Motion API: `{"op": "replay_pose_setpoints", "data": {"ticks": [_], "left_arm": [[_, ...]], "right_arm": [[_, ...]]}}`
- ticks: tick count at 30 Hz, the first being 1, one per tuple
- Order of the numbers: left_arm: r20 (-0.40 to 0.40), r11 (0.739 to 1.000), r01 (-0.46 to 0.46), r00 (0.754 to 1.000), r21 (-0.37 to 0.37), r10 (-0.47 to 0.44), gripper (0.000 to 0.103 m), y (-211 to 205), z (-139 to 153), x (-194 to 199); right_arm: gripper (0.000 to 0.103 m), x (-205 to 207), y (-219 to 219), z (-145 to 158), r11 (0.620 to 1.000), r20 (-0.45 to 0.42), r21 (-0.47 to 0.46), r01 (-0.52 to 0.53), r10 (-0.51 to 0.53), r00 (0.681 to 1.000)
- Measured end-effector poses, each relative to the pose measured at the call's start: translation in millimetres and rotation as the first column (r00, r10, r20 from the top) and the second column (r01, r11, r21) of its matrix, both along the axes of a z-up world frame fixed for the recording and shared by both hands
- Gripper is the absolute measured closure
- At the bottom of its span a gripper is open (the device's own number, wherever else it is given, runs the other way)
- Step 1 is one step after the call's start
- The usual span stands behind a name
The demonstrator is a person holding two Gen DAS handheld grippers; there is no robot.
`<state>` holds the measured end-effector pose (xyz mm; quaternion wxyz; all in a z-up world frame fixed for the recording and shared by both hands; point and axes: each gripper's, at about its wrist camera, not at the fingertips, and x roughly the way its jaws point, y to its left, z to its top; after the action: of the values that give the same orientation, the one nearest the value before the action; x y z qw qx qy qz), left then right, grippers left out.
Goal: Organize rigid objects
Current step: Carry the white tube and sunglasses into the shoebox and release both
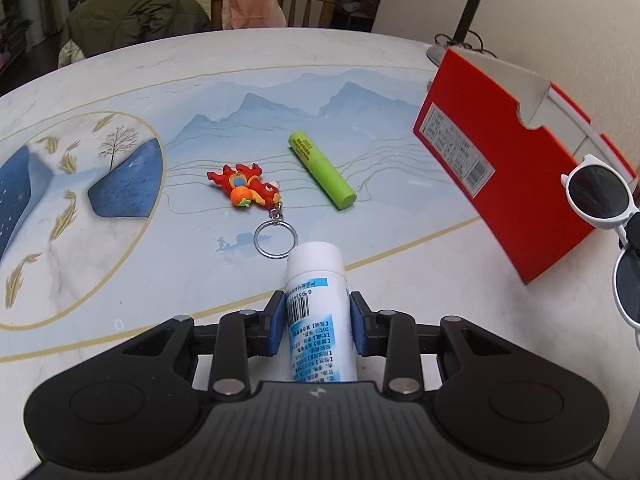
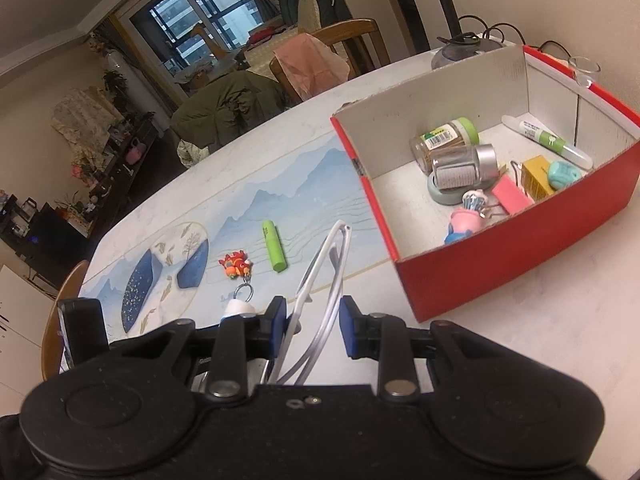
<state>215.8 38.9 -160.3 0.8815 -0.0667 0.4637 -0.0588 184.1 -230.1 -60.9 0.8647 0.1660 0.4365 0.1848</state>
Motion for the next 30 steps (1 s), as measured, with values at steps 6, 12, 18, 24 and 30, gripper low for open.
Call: {"op": "replay_pose_setpoints", "data": {"ticks": [6, 12, 18, 24, 30], "left_arm": [[0.025, 0.998, -0.044, 0.999, -0.053, 0.045, 0.071, -9, 22, -5], [0.067, 0.995, -0.035, 0.997, -0.092, 0.041, 0.071, -34, 55, -3], [0.112, 0.993, 0.008, 0.994, -0.115, 0.004, 0.071, -70, 82, 6], [0.138, 0.991, 0.065, 0.989, -0.119, -0.049, 0.071, -111, 104, 26], [0.156, 0.986, 0.122, 0.982, -0.115, -0.103, 0.071, -148, 118, 50]], "right_arm": [[0.076, 9, -17, 8, 1.0, 0.022, 0.02, -0.021, 0.021, 1.0], [0.076, 19, -36, 16, 0.999, 0.055, 0.027, -0.038, 0.036, 0.998], [0.076, 33, -60, 23, 0.999, 0.079, 0.038, -0.034, 0.03, 0.996], [0.076, 50, -85, 32, 1.0, 0.113, 0.027, -0.003, 0.0, 0.994], [0.076, 72, -112, 35, 0.998, 0.12, 0.019, 0.052, -0.054, 0.991]]}}
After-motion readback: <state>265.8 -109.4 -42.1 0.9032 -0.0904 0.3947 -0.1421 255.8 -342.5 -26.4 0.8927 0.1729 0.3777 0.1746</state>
